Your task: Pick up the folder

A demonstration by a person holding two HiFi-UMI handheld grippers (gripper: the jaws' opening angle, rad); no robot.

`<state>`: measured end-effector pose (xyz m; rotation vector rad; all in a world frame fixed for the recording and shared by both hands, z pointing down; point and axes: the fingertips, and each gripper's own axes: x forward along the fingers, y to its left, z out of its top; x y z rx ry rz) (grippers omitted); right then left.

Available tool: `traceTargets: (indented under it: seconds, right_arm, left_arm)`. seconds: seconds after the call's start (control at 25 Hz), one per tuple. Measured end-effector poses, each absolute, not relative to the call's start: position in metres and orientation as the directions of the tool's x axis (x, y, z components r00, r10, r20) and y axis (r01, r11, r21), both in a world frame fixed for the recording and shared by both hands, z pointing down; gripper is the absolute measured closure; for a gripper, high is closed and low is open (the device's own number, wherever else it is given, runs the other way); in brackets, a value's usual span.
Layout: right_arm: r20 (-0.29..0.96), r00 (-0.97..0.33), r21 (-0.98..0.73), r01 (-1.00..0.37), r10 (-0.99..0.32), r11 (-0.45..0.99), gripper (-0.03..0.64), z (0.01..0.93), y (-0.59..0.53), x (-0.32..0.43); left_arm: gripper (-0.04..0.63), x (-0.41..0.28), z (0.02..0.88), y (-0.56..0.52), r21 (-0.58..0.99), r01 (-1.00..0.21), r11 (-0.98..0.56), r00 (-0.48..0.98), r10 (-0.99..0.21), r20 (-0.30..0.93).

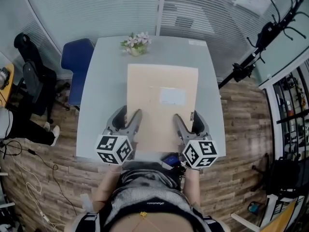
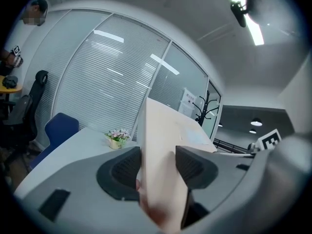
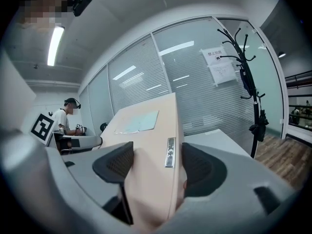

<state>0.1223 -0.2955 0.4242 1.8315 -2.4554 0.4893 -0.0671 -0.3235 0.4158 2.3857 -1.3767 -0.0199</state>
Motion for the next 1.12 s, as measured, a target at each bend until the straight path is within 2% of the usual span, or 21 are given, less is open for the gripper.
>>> traceTargets:
  seconds: [1.12]
  right_arm:
    - [0.184,-0.32,-0.19,-0.939,-0.93,0.286,0.319,0.402,-0.296,0.111]
  left_arm:
    - [0.374,-0.08,0.398,-0.32,0.33,-0.842,-0.427,0.489,-0.862,0.134]
